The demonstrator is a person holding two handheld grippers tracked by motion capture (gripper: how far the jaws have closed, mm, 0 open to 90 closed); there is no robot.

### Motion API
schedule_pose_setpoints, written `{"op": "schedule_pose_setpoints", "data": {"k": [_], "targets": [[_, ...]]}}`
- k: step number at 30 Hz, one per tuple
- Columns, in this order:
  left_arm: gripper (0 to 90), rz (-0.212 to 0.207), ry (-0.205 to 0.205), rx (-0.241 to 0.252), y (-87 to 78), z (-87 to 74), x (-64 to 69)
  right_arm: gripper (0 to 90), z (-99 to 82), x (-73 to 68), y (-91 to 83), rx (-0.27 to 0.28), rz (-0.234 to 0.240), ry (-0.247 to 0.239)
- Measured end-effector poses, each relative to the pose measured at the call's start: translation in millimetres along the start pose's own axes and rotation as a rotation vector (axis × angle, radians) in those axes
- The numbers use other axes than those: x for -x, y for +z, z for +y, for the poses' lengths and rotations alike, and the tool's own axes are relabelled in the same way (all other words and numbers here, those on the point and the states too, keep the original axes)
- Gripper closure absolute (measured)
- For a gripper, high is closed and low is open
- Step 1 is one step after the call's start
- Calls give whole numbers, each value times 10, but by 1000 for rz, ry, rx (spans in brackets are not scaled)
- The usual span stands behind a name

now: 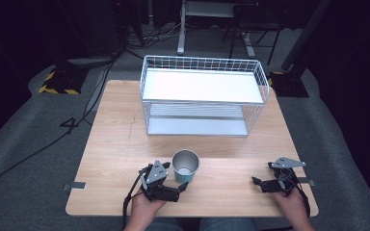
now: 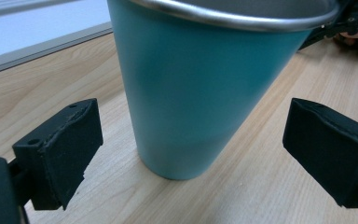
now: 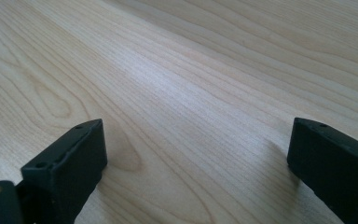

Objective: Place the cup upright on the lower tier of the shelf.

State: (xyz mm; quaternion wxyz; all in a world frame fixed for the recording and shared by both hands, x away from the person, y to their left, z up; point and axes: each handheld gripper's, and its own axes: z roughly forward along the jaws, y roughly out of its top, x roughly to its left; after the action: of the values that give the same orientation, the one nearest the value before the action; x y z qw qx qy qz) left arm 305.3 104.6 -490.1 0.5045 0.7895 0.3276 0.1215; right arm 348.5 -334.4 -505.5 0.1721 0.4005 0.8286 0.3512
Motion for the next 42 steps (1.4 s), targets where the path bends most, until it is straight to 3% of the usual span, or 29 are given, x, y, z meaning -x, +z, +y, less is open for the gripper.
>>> {"op": "schedule_pose_setpoints", "data": {"k": [8,11,23,30,33,42], "targets": [[97,20,-21,-26,153,-16,-15,52,0,0,0,0,0,0],[126,13,-25,-14,170,-8,-15,52,0,0,0,0,-1,0],[138,20,20,-40,288,52,36,58,-1,-2,-2,1,-9,2],[156,37,23,-85,333,73,42,58,-1,-3,-2,2,-11,3],[215,55,28,-88,336,74,52,58,-2,-5,-3,1,-12,5],[223,55,37,-90,336,73,56,59,-2,-5,-4,2,-12,6]]}}
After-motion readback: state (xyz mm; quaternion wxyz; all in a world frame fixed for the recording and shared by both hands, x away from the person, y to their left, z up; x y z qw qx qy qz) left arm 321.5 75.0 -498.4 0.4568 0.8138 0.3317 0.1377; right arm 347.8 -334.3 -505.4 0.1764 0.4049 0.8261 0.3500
